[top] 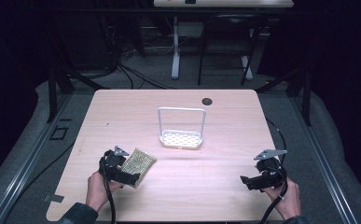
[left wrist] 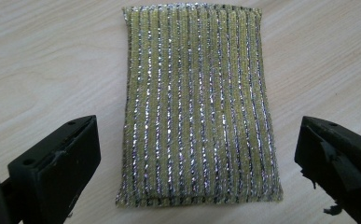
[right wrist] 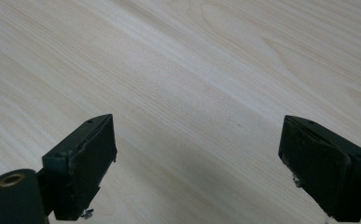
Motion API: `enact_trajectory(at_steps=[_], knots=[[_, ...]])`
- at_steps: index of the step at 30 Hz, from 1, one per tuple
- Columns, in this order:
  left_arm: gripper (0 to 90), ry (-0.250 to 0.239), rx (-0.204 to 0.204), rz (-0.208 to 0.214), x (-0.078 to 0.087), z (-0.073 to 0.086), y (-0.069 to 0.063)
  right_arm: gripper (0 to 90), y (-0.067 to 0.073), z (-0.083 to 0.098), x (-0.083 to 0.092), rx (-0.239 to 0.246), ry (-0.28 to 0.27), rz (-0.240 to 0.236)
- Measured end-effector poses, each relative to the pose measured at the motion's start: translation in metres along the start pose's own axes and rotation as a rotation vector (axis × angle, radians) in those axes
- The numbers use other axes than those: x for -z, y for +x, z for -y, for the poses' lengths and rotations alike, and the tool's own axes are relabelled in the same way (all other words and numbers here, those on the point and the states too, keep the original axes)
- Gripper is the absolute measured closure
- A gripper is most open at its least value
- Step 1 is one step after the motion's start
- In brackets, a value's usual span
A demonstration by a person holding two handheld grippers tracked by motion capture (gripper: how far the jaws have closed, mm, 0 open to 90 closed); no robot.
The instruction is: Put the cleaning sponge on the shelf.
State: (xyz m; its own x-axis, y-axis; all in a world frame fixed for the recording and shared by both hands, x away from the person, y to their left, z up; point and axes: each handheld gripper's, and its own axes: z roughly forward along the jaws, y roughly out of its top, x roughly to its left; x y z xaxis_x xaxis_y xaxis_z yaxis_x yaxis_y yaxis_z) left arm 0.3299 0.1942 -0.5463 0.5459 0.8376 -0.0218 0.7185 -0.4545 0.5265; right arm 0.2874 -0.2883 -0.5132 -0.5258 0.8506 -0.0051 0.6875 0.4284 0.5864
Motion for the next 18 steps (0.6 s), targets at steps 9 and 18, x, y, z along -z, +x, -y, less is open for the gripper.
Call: enact_trajectory(at_steps=[9, 18], knots=[[12.0, 0.041, -0.010, -0.011, -0.0103, -0.0013, -0.0028, 10.3, -0.0010, 0.0010, 0.0007, -0.004, -0.005, -0.002], [23.1, 0.033, 0.015, -0.027, -0.0108, 0.0021, -0.0049, 10.6, -0.0009, 0.0016, 0.0017, -0.006, -0.001, -0.001]])
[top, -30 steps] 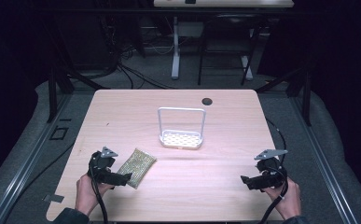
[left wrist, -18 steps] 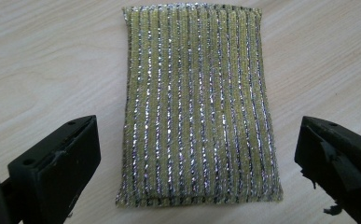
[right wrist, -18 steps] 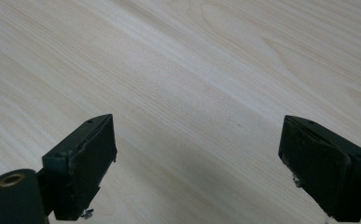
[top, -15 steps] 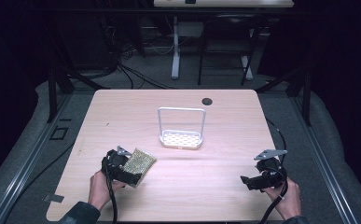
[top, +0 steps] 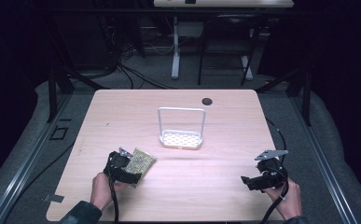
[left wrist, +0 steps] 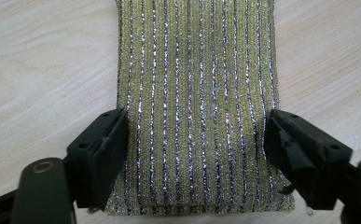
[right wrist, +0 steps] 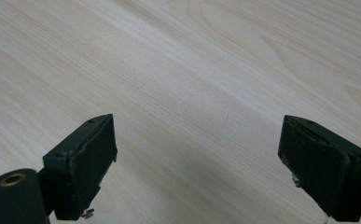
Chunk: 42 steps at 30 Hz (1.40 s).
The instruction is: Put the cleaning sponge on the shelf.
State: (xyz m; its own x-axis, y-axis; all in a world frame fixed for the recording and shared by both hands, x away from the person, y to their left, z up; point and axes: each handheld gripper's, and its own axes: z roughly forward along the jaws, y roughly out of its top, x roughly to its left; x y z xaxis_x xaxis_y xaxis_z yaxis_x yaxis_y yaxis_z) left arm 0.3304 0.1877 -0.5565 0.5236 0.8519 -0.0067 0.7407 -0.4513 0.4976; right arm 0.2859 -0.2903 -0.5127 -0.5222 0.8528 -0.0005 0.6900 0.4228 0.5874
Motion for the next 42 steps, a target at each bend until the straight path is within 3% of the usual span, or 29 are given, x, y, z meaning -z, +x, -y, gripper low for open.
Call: enact_trajectory(at_steps=[17, 25, 42], knots=[[44.4, -0.028, -0.005, -0.006, 0.001, 0.003, 0.000, 11.8, 0.000, 0.000, 0.002, 0.003, -0.003, 0.005], [55.7, -0.050, -0.032, -0.006, 0.002, 0.002, -0.001, 12.4, -0.001, 0.000, 0.002, -0.002, -0.004, 0.003], [57.6, -0.078, -0.063, 0.007, 0.011, 0.000, 0.000, 13.3, -0.001, 0.001, 0.002, 0.011, 0.007, 0.018]])
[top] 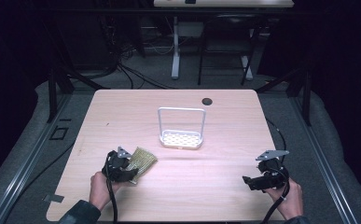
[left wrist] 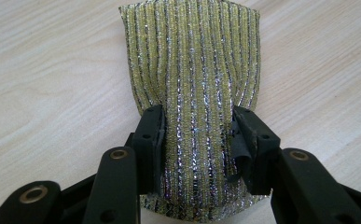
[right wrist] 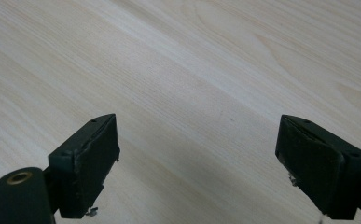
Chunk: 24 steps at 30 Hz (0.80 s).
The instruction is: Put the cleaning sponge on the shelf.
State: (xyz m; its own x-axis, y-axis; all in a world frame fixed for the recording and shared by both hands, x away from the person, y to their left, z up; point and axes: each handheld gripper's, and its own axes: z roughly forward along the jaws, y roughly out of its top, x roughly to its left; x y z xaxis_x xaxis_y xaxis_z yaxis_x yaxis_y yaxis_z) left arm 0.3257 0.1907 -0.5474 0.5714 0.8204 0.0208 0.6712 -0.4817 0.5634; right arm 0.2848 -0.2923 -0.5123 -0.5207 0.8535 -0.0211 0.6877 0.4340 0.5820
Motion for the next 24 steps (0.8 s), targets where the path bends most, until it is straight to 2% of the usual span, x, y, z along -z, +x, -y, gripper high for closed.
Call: enact_trajectory(at_steps=[15, 24], knots=[[57.6, -0.030, -0.033, 0.036, 0.013, -0.001, -0.004, 13.1, 0.000, 0.001, 0.000, 0.005, 0.004, 0.000], [57.6, -0.044, -0.036, 0.050, 0.017, -0.002, -0.005, 13.2, 0.000, 0.001, 0.000, 0.008, 0.005, 0.002]])
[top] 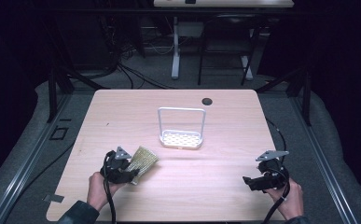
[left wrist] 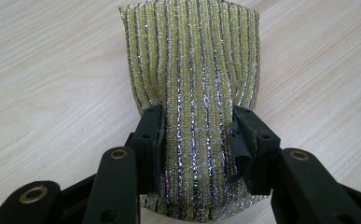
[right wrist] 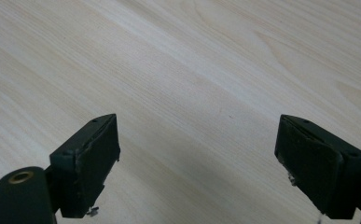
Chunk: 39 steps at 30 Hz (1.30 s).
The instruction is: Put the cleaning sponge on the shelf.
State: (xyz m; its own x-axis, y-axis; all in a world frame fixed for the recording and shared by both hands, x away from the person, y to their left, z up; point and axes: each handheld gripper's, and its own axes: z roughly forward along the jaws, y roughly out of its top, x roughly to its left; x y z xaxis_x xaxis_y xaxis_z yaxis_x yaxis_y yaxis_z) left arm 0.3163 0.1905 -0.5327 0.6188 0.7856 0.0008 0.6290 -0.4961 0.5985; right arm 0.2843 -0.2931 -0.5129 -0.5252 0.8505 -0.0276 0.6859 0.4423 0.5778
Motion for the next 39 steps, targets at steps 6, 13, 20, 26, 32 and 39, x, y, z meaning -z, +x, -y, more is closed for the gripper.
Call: enact_trajectory(at_steps=[6, 13, 20, 26, 32, 39], knots=[[57.6, -0.012, -0.012, 0.016, 0.003, -0.002, -0.004, 13.2, 0.000, 0.000, 0.000, -0.002, 0.000, -0.002], [57.6, -0.028, -0.015, 0.031, 0.004, -0.005, -0.007, 13.2, 0.000, 0.000, -0.001, -0.002, 0.000, -0.006], [57.6, -0.042, -0.024, 0.040, 0.006, -0.012, -0.011, 13.2, 0.001, -0.001, 0.001, 0.002, -0.004, -0.005], [57.6, -0.056, -0.032, 0.041, 0.005, -0.017, -0.013, 13.2, 0.002, -0.002, 0.000, 0.005, 0.000, -0.006], [57.6, -0.064, -0.046, 0.048, 0.003, -0.026, -0.017, 13.3, 0.001, -0.002, 0.001, 0.002, -0.011, -0.007], [57.4, -0.082, -0.062, 0.058, -0.002, -0.037, -0.025, 13.2, 0.002, -0.002, -0.001, 0.003, -0.007, -0.013]])
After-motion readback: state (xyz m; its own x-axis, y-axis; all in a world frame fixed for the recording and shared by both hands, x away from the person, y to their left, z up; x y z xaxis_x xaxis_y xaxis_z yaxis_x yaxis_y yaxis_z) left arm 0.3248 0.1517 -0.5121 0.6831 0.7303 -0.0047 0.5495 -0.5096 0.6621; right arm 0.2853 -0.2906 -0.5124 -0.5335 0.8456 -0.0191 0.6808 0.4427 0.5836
